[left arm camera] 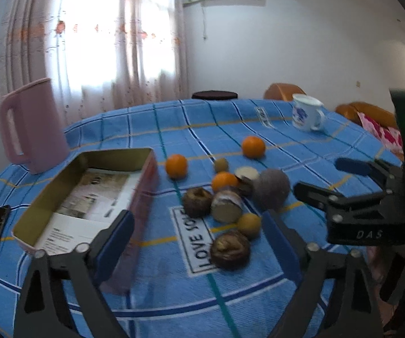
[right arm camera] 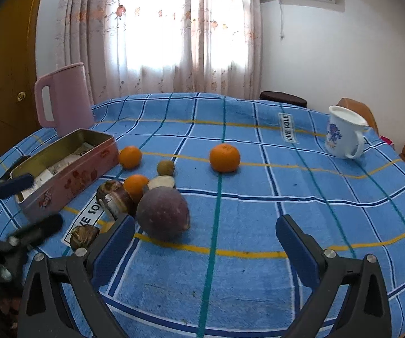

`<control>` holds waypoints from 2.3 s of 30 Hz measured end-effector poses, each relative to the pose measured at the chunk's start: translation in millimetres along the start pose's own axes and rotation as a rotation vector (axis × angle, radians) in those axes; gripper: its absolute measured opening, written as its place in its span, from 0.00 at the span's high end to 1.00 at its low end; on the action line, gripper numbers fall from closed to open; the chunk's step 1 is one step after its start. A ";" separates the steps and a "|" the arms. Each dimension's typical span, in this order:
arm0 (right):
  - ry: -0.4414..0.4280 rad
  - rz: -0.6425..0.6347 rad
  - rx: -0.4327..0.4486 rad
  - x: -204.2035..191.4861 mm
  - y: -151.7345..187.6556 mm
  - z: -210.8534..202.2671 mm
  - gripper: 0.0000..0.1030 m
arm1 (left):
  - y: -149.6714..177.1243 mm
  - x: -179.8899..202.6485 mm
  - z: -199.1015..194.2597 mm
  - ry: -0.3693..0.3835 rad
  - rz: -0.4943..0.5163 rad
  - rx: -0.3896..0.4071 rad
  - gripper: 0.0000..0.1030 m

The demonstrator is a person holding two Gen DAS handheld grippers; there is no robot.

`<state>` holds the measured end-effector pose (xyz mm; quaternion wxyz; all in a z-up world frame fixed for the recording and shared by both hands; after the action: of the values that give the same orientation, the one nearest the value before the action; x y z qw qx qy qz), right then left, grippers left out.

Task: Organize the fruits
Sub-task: 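Grasp the large purple fruit with the right tool while the left tool grasps a dark brown mangosteen, then lift the purple fruit with the right tool while the left tool carries the mangosteen toward the tin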

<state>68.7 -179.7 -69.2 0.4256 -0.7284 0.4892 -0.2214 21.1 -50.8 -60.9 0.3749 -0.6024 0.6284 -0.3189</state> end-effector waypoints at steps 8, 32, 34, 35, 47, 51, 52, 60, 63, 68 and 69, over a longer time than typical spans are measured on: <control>-0.060 0.005 -0.067 -4.3 -5.8 25.2 0.22 | 10.8 10.8 13.6 0.067 0.015 -0.073 0.29; -0.191 0.056 -0.108 -4.8 -4.3 38.9 0.49 | 18.7 12.9 29.9 0.169 -0.001 -0.160 0.61; -0.188 0.049 -0.093 -6.7 -5.8 36.6 0.49 | 16.9 10.3 26.8 0.166 -0.010 -0.141 0.61; -0.187 0.045 -0.082 -7.2 -6.1 34.8 0.49 | 15.8 9.9 25.3 0.168 -0.012 -0.133 0.61; -0.182 -0.006 0.005 -14.2 -7.8 19.1 0.49 | 2.4 -1.5 11.8 0.114 -0.018 -0.022 0.61; -0.183 -0.012 0.026 -15.1 -8.0 15.4 0.49 | -0.6 -5.1 8.1 0.098 -0.027 0.003 0.61; -0.185 -0.012 0.033 -14.7 -8.1 14.3 0.49 | -1.1 -5.4 7.3 0.096 -0.029 0.008 0.61; -0.191 -0.019 0.078 -16.1 -8.3 5.9 0.49 | -7.1 -7.9 -1.3 0.074 -0.027 0.057 0.61; -0.190 -0.028 0.095 -17.3 -7.9 2.5 0.49 | -9.1 -9.2 -3.1 0.065 -0.026 0.071 0.61; -0.187 -0.040 0.126 -19.1 -8.0 -2.6 0.49 | -10.4 -9.9 -6.1 0.047 -0.021 0.092 0.61; -0.186 -0.042 0.131 -19.1 -7.5 -3.4 0.49 | -10.9 -10.5 -7.2 0.040 -0.020 0.099 0.61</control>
<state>62.0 -162.6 -59.3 0.5110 -0.7266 0.4166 -0.1934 20.5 -41.5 -47.0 0.3886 -0.5829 0.6131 -0.3652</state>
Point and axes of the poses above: each gripper's, at about its wrist camera, not at the fingertips, and z roughly the way its jaws point, x to its right, y to its underside, the point moved 2 cm from there along z, roughly the way its jaws point, and after that the axes turned 8 degrees about -y, right-handed, at the moved point
